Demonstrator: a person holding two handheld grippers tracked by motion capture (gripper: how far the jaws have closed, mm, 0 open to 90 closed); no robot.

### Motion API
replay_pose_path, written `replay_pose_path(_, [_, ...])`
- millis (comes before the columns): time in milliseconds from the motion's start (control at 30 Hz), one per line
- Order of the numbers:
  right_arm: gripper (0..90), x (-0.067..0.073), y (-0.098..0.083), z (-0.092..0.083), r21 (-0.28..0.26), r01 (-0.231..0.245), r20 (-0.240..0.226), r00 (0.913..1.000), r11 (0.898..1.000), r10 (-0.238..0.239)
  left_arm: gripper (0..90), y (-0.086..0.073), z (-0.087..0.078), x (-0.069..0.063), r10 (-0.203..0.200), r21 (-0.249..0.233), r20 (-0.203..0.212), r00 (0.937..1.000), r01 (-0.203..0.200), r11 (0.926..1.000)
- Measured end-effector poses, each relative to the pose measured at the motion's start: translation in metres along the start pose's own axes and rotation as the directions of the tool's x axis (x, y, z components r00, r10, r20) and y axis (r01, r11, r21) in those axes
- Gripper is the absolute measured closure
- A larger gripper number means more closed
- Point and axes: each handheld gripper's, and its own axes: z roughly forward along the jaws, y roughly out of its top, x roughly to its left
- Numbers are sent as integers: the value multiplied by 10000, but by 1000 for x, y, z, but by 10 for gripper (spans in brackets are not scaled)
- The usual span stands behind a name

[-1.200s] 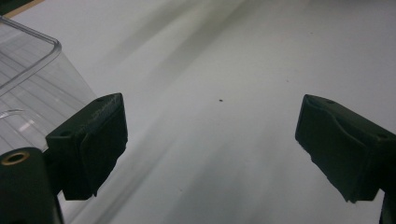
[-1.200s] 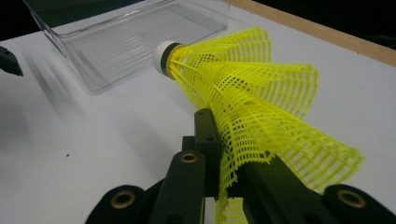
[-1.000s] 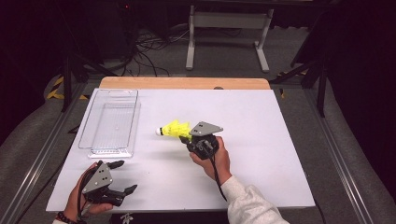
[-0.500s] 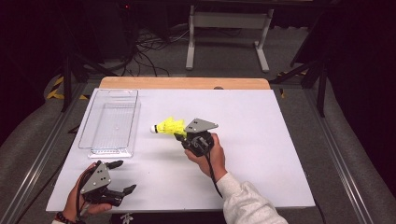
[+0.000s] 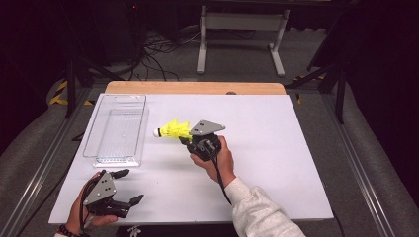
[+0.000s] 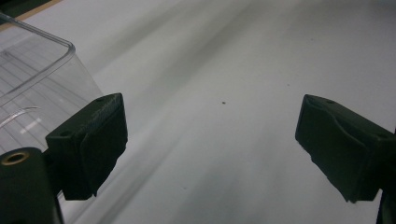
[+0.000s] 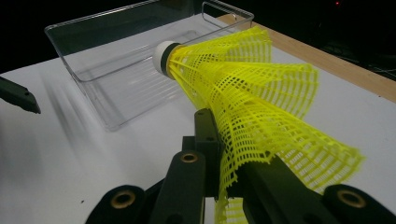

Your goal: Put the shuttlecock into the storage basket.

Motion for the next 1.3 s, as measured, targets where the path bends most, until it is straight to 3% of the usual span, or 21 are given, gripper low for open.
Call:
replay_pose_path(800, [883,5,20,19,-110,211,-308,9993,9997,-214,102,1,-2,1,-93,-257,28,10000,94,9996])
replay_pose_path(1300, [884,15,37,35,-202,524,-676,9963,9984,-537,102,0,-4,2,-177,-313,-12,9998,176,9994])
